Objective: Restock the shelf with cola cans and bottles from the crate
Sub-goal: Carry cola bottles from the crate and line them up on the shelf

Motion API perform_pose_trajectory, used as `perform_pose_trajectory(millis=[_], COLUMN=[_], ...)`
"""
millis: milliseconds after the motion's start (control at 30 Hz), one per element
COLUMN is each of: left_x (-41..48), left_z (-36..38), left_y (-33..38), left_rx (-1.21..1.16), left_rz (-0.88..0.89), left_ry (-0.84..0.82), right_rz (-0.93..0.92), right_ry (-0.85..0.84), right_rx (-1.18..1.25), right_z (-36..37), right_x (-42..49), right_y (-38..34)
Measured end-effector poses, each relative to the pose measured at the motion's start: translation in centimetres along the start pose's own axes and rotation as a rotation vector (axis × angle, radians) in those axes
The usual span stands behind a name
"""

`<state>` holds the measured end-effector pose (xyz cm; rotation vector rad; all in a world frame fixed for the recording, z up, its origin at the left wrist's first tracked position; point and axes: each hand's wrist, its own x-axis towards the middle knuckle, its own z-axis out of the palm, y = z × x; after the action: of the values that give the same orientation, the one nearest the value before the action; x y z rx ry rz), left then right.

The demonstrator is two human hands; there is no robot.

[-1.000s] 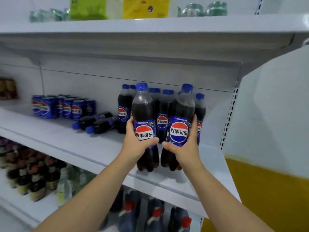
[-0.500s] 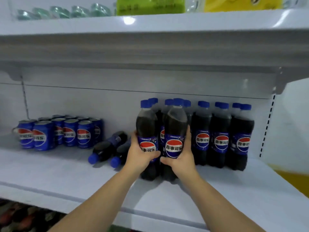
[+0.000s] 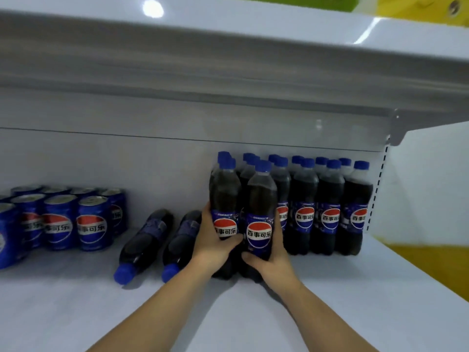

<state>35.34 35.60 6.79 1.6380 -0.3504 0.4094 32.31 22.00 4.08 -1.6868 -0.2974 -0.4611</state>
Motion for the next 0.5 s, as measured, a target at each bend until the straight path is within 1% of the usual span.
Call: perform_pose_trajectory(millis=[100,200,267,400,500], left_x=[-0.9,-1.7,-1.7,-1.0,-0.7], left_z=[0.0,-0.2,-0.2,-0.2,0.0], left_y=[-1.3,-2.4,-2.3,-1.9,-2.2], left_rx=[0.101,0.326,0.412,0.441,0.453], left_rz=[-0.012,-0.052,-0.110,-0.156,-0.170], left_ry=[0.014,0.039,0.037,0.035,0.055], right_rz=[0.032,0.042,0.040,0.060,0.091], right_ry=[-0.034,-0.018,-0.011,-0.052,-0.043], right_rx=[-0.043,-0.086,-0.103,-0.126,-0.114], right_z=[-0.7,-0.7,-0.8,-0.9,-0.5], right_x=[-0.1,0.3,0.3,0.6,0.9], right_y=[0.1,0.5,0.7,0.7,0.7])
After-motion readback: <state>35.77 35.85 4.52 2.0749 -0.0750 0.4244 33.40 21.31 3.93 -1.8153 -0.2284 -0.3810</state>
